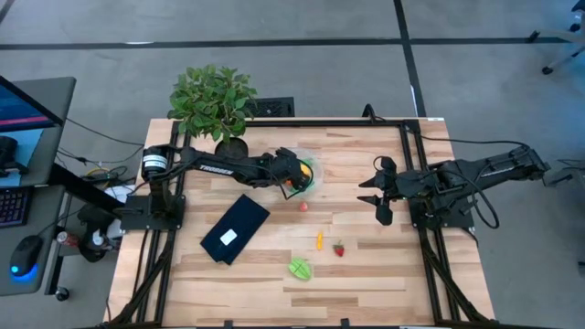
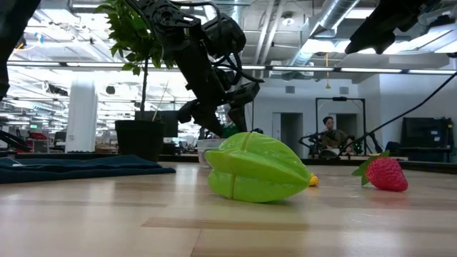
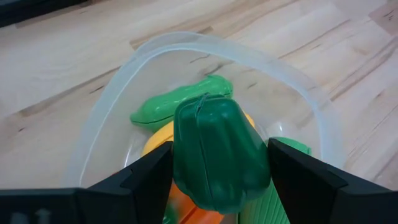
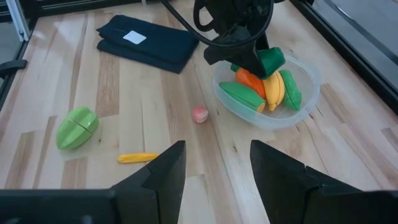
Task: Pick and placing Produce into tupperware
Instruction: Put the green bell pepper into the transparent bin, then put the red strawberry into the transparent bin
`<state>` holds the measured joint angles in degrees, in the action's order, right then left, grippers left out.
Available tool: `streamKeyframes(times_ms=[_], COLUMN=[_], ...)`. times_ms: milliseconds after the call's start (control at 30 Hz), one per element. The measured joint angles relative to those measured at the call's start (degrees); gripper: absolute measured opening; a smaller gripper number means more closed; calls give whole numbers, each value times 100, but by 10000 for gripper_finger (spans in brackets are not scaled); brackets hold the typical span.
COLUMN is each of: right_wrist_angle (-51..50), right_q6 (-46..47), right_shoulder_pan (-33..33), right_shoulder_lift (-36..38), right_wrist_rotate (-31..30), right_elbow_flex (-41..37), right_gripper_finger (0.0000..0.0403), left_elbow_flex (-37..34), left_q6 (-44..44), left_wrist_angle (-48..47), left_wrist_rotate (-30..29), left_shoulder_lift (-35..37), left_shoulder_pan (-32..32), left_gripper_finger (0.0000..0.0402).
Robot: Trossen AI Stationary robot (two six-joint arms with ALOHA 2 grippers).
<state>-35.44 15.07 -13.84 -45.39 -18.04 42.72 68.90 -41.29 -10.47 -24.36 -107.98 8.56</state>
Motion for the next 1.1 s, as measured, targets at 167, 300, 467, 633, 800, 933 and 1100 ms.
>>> streamKeyframes(times_ms=[167, 300, 467, 633, 800, 933, 1100], right_wrist_angle=[0, 0, -2, -11, -13, -20, -200], right_q6=[0, 0, 0, 0, 0, 0, 0], right_shoulder_pan=[-1, -1, -3, -1, -1, -1, -1], right_shoulder_lift=[0, 0, 0, 0, 0, 0, 1], right_wrist_rotate=[0, 1, 2, 2, 2, 2, 4], right_elbow_flex=[0, 0, 0, 0, 0, 0, 0], right_gripper_finger=[173, 173, 173, 173, 173, 173, 173], left_elbow_flex=[-1, -1, -2, 280, 871, 1280, 1792], left_q6=[-3, -6, -16, 117, 705, 1063, 1466], left_wrist_angle=[5, 5, 74, 158, 51, 31, -274], left_wrist_rotate=[0, -9, 120, 342, 577, 697, 1449], left_shoulder_lift=[0, 0, 0, 36, 44, 44, 44], left_shoulder_pan=[9, 9, 9, 9, 7, -16, -107], left_gripper_finger=[259, 285, 306, 310, 310, 310, 310])
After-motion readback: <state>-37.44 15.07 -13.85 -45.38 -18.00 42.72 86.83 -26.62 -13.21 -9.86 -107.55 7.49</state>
